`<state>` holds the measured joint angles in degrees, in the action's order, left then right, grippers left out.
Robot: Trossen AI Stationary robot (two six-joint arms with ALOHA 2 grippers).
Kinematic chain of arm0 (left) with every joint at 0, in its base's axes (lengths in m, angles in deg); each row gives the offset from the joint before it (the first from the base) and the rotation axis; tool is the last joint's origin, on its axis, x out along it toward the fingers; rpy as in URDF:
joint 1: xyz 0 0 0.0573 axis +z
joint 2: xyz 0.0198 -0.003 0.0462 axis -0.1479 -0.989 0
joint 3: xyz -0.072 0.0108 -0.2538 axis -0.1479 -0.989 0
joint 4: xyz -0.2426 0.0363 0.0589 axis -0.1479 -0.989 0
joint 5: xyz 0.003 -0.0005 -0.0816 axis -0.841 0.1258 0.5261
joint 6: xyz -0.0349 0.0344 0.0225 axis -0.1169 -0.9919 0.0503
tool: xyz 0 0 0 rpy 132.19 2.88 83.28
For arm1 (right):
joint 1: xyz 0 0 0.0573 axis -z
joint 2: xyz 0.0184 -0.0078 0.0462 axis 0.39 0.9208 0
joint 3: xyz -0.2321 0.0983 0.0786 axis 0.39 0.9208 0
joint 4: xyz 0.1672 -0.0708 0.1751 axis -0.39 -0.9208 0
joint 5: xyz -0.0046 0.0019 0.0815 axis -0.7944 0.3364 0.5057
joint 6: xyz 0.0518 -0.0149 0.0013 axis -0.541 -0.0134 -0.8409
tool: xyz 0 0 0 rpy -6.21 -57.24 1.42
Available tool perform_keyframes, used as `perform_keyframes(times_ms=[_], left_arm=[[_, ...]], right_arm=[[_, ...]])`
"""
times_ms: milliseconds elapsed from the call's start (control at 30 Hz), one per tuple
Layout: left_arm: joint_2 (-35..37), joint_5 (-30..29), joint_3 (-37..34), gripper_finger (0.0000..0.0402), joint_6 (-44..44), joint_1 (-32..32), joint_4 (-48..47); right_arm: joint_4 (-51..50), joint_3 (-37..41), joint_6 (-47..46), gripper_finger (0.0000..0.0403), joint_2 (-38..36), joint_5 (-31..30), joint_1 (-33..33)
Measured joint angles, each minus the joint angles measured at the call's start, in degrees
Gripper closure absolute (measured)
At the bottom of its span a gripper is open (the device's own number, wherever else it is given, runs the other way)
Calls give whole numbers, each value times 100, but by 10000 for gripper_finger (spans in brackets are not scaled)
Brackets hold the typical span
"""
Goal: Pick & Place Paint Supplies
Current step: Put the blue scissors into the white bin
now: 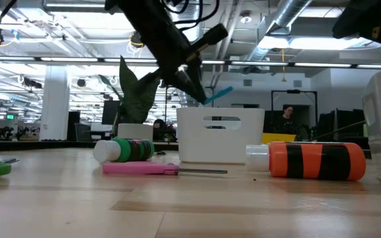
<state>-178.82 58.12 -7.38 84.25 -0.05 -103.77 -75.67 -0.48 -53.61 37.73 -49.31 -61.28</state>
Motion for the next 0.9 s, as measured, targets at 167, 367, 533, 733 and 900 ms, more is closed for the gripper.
perform_keyframes(times_ms=[167,367,533,733,900], left_arm=[[0,-105,2,401,163,-9,-145],[0,-105,2,401,163,-9,-168],[2,-105,2,401,164,-9,-167],[9,-105,2,401,163,-9,-167],[9,-105,2,401,161,-9,-112]], right_arm=[[-2,0,64,364,0,0,0],[-2,0,80,364,0,-2,0],[-1,0,80,364,0,-2,0],[0,0,79,364,0,-2,0],[0,0,79,364,0,-2,0]])
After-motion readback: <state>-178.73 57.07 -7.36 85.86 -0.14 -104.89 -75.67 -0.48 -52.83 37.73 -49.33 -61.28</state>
